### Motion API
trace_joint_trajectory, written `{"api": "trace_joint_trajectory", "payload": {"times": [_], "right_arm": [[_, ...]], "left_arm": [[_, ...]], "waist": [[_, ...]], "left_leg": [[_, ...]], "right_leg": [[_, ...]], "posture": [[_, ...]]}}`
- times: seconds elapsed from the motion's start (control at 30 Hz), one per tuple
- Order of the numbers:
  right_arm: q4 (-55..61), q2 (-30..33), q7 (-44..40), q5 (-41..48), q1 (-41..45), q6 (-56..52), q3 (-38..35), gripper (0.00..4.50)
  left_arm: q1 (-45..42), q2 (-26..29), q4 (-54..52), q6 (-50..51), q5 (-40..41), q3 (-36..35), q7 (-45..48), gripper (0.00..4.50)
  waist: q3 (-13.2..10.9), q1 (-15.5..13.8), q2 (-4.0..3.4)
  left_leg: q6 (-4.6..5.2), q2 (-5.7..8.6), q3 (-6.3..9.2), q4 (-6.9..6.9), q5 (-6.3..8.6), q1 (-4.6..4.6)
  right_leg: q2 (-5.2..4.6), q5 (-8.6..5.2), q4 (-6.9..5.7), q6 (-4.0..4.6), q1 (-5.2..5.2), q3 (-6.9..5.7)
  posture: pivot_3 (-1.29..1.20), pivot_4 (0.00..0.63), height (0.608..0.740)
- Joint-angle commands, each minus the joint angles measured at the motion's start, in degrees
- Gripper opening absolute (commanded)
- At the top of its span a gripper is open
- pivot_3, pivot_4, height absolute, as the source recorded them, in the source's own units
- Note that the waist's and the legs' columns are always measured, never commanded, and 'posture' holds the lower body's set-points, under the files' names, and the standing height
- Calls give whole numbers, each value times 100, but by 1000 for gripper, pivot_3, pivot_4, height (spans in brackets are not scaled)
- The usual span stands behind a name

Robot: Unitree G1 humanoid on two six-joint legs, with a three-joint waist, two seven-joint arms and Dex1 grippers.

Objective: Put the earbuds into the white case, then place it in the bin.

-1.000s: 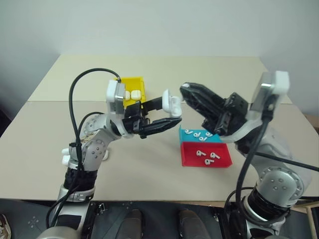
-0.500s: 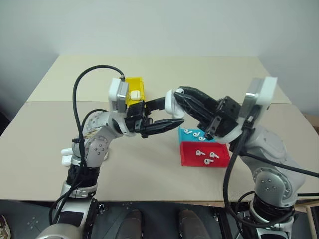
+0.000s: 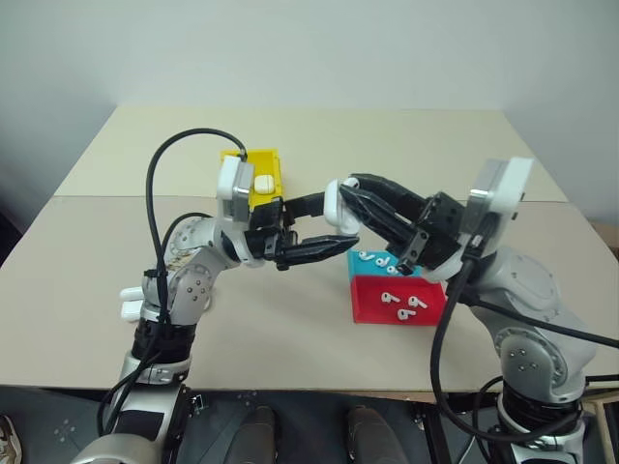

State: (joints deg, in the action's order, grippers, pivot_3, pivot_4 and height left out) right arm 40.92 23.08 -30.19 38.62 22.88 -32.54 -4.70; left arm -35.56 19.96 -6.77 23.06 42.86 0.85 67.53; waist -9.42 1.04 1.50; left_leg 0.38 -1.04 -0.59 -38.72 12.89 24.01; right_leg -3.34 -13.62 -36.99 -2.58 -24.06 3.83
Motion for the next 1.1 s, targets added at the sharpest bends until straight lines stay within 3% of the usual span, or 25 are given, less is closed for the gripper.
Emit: {"api": "trace_joint_trajectory", "payload": {"times": [0.03,0.23,0.43,0.63,0.67,0.73,0.87,0.97,1.1], "right_arm": [[29,108,-152,89,-67,37,153,2572],[-44,175,-86,131,-18,79,138,4489],[-157,165,199,266,91,28,-136,4489],[-1367,698,189,644,899,-152,-991,4489],[-1647,1015,-62,558,1069,-260,-945,4489],[-2100,1775,-766,-64,1233,-115,-499,4489],[-3275,3041,-2103,-2109,1809,789,1323,4489],[-4450,3050,-2893,-3083,2517,1681,2201,4489],[-6161,2940,-4411,-4118,3462,3763,3186,3596]], "left_arm": [[-226,-87,-174,-247,124,-203,-3,2785],[-201,-101,-212,-263,124,-192,-17,2785],[-147,-40,-218,-233,91,-230,-82,2785],[25,189,-222,-239,20,-295,-60,2785],[76,192,-260,-248,31,-304,-80,2785],[152,170,-333,-272,34,-310,-165,2785],[269,145,-452,-309,63,-344,-256,2785],[291,90,-477,-382,14,-322,-314,2785],[319,17,-558,-487,-5,-321,-406,2785]], "waist": [[0,6,0],[0,1,0],[0,0,0],[0,-2,0],[0,-3,0],[-1,-3,-1],[-1,1,0],[-1,46,0],[-3,85,-2]], "left_leg": [[0,-1,-1,0,0,0],[0,-1,-2,0,0,1],[0,-1,-2,0,0,2],[0,0,-12,-2,0,2],[1,0,-15,-2,0,2],[1,-1,-17,4,0,3],[8,-2,-26,8,4,10],[8,-3,-32,3,4,8],[8,-3,-32,4,4,8]], "right_leg": [[1,0,0,0,0,0],[1,0,1,0,0,0],[1,0,1,0,-1,0],[-1,0,1,1,1,0],[-1,0,1,1,0,1],[0,0,3,1,-2,0],[-1,-2,21,1,-7,-1],[0,0,19,1,-7,4],[1,0,17,1,-10,6]], "posture": [[0,150,740],[0,150,740],[0,150,740],[0,150,740],[0,150,740],[0,150,740],[0,150,740],[0,150,740],[0,150,740]]}}
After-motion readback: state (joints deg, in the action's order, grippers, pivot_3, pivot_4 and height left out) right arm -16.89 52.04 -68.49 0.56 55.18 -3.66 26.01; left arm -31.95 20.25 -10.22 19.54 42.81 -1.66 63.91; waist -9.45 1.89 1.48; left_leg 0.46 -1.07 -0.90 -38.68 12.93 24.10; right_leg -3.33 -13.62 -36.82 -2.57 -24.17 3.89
